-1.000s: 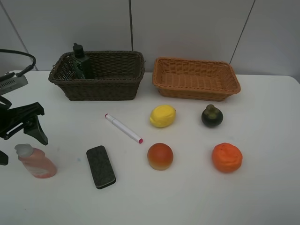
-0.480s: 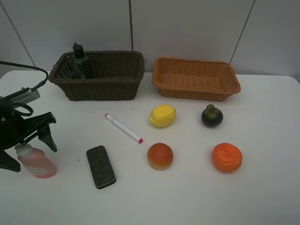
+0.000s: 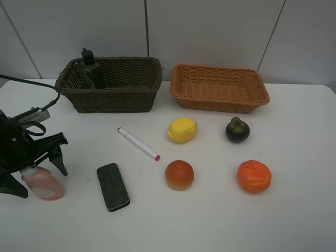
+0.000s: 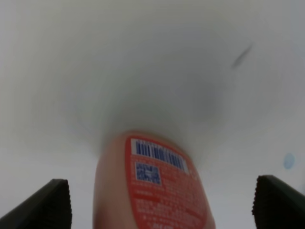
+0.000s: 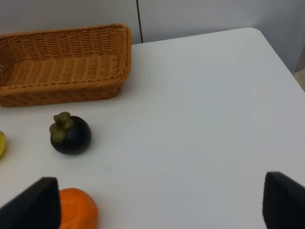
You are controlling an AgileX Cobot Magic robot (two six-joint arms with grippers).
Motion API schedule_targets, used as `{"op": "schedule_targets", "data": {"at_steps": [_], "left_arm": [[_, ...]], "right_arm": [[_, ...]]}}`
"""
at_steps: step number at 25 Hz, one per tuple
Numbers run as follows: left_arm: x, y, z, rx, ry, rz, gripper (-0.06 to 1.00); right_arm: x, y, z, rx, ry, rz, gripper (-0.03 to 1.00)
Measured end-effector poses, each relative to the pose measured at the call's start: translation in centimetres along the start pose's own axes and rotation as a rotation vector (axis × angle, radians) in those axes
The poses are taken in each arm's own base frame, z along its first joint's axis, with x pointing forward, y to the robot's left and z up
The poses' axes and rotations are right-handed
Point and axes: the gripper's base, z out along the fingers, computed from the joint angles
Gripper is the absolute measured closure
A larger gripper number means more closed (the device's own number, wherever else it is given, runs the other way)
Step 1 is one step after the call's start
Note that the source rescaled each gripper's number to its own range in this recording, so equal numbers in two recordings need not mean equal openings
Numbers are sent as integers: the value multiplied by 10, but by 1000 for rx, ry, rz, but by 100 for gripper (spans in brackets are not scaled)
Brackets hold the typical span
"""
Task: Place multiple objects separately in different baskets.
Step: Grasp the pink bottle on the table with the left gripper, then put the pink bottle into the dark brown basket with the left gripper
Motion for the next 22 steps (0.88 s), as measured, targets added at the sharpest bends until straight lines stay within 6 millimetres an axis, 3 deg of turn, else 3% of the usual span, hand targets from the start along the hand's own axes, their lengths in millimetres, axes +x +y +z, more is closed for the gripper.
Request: {"op": "schedule_targets", "data": {"at_steps": [2,4,9,16,19,22], "left_arm": [[0,0,0,1,-3,0,0],[0,0,0,2,-2,-1,14],[1,0,-1,-6,12,2,62],[-5,-6,-8,15,-3,21,63],[-14,-19,-30,65,-53,58,63],[-22,-34,-66,130,-116,100,63]], "right_arm": [[0,0,0,0,0,0,-3],[0,0,0,0,0,0,-3],[0,0,0,0,0,0,-3],[0,0,0,0,0,0,-3],[0,0,0,0,0,0,-3],[0,0,0,0,0,0,-3]]}}
